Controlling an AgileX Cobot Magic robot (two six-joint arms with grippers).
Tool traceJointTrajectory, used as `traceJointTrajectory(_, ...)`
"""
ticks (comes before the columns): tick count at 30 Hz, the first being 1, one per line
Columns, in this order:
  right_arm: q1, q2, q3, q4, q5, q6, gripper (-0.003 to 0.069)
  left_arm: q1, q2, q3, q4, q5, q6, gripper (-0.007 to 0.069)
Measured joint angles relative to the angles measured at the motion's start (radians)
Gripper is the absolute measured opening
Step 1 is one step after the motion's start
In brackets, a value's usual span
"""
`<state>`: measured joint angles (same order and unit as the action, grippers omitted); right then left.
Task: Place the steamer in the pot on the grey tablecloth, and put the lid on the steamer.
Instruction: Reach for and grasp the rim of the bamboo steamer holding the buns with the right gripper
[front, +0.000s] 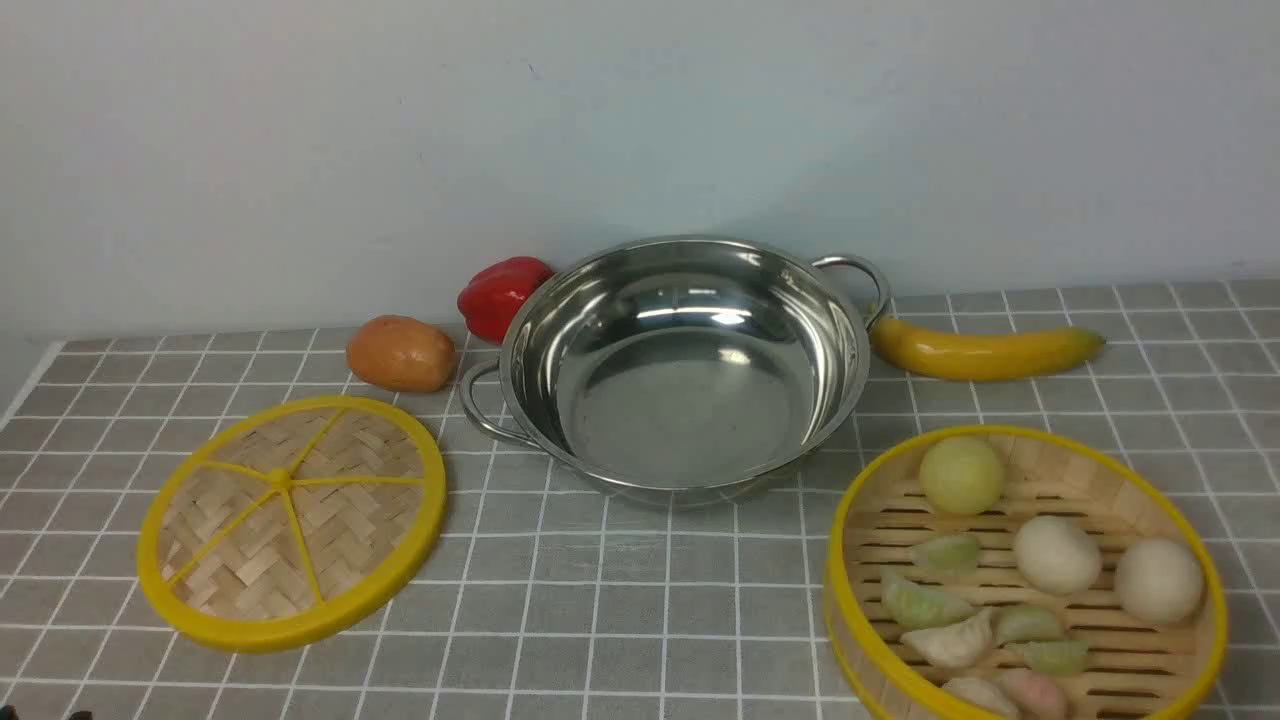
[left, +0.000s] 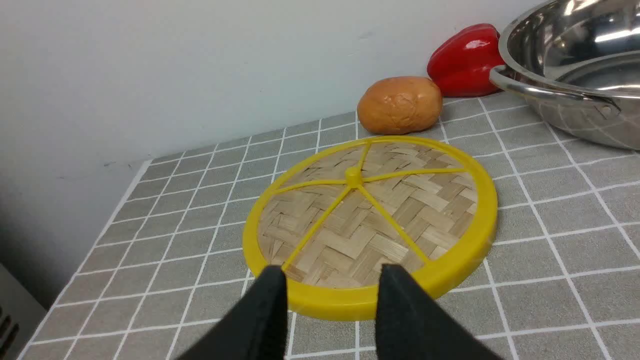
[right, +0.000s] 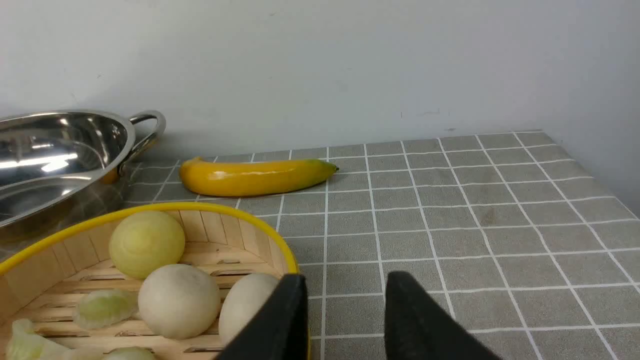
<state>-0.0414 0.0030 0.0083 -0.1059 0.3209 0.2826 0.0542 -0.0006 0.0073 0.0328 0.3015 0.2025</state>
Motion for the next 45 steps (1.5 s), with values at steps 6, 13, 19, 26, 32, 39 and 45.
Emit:
traceJointTrajectory(6, 0.000, 0.000, 0.000, 0.000, 0.000, 0.000, 0.0242, 0.000, 0.000, 0.000, 0.000, 0.000, 0.000, 0.0242)
traceJointTrajectory(13, 0.000, 0.000, 0.000, 0.000, 0.000, 0.000, 0.0242, 0.000, 0.000, 0.000, 0.000, 0.000, 0.000, 0.0242)
traceJointTrajectory(19, 0.000, 0.000, 0.000, 0.000, 0.000, 0.000, 0.0242, 0.000, 0.000, 0.000, 0.000, 0.000, 0.000, 0.0242)
traceJointTrajectory(26, 0.000, 0.000, 0.000, 0.000, 0.000, 0.000, 0.0242, 0.000, 0.000, 0.000, 0.000, 0.000, 0.000, 0.0242)
traceJointTrajectory(32, 0.000, 0.000, 0.000, 0.176, -0.021, 0.092, 0.0242, 0.000, 0.000, 0.000, -0.128, -0.036, -0.051, 0.0242)
traceJointTrajectory(39, 0.000, 0.000, 0.000, 0.637, -0.031, 0.288, 0.0242, 0.000, 0.000, 0.000, -0.552, -0.115, -0.239, 0.0242)
traceJointTrajectory(45, 0.000, 0.000, 0.000, 0.768, -0.045, 0.310, 0.0242, 0.000, 0.000, 0.000, -0.679, -0.118, -0.246, 0.0242)
